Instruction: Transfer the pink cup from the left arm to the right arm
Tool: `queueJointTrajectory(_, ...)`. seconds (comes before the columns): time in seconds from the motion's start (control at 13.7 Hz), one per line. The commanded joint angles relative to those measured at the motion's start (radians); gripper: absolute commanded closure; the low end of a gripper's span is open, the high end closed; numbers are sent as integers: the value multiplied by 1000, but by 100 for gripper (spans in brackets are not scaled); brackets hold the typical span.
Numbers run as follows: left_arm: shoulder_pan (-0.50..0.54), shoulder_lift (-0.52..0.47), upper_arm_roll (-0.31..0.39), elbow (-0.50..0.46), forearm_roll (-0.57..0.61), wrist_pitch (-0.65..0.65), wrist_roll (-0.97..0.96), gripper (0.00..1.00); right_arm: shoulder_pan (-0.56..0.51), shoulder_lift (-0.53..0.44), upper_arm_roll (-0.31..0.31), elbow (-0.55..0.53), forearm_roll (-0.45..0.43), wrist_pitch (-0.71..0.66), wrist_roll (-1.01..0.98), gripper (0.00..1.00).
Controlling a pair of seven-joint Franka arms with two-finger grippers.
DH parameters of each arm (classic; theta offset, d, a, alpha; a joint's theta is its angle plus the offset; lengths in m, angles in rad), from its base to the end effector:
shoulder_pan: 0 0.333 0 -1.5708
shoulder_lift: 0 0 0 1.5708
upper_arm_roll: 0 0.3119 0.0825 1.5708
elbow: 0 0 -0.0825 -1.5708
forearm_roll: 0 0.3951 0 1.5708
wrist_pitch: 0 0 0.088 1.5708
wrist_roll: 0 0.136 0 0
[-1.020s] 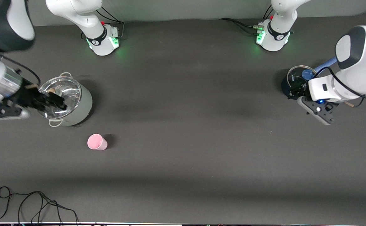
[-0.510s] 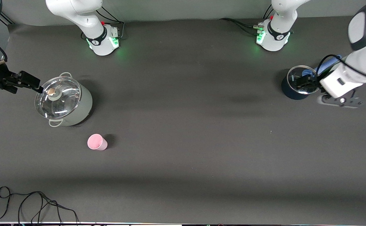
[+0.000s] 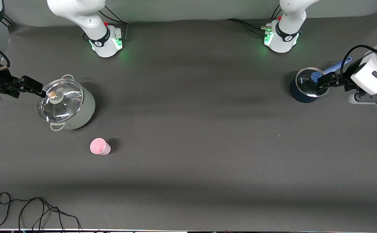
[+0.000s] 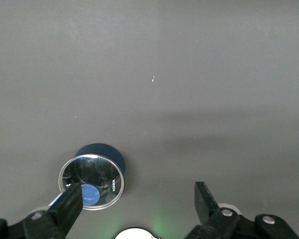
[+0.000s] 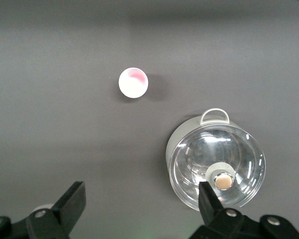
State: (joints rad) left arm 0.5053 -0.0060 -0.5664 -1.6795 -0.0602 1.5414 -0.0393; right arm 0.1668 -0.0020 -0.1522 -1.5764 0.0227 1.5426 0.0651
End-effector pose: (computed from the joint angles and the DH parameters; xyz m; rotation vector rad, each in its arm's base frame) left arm 0.5501 -0.0427 0.5402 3.0841 -0.0298 -0.2096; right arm 0.5608 0.0113 0.5874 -3.1185 0.0783 0.0510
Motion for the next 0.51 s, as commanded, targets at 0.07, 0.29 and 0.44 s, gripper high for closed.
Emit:
queueJointTrajectory(0.07, -5, 32, -4, 41, 20, -14, -24, 0, 5, 4, 2, 18, -20, -19, -2, 0)
queueJointTrajectory(0.29, -77, 46, 46, 47, 26, -3, -27, 0, -145, -6, 142, 10, -20, -12, -13, 0)
queueJointTrajectory(0.44, -294, 52, 281, 59, 45, 2, -24, 0, -165, -7, 174, 16, -30, -12, -11, 0)
